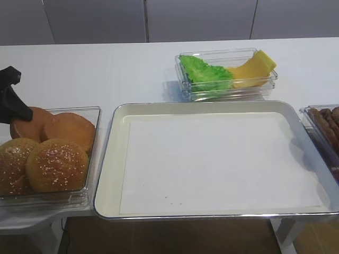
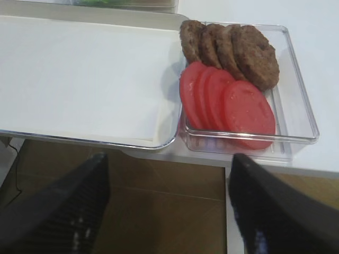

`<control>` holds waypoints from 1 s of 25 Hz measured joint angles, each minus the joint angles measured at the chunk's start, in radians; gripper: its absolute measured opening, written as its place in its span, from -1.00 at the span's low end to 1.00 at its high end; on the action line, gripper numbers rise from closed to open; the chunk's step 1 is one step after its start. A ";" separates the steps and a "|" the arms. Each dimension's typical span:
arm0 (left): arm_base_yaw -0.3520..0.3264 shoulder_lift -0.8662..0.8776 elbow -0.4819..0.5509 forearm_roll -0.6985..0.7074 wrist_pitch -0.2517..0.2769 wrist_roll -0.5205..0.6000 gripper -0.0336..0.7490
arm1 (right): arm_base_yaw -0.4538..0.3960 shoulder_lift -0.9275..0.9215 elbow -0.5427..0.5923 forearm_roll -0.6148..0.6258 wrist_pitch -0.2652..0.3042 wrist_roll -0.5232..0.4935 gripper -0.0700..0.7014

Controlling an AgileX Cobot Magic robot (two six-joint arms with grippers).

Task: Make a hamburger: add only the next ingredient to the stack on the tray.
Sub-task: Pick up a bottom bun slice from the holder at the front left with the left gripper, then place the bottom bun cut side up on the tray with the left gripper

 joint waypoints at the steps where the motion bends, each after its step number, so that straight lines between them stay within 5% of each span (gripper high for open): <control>1: 0.000 0.000 0.000 0.000 0.000 0.003 -0.57 | 0.000 0.000 0.000 0.000 0.000 0.000 0.56; 19: -0.007 -0.221 -0.140 0.012 -0.014 0.103 -0.60 | 0.000 0.000 0.000 0.000 0.000 0.000 0.56; 25: -0.170 -0.264 -0.148 -0.027 0.041 0.103 -0.60 | 0.000 0.000 0.000 0.000 0.000 0.000 0.56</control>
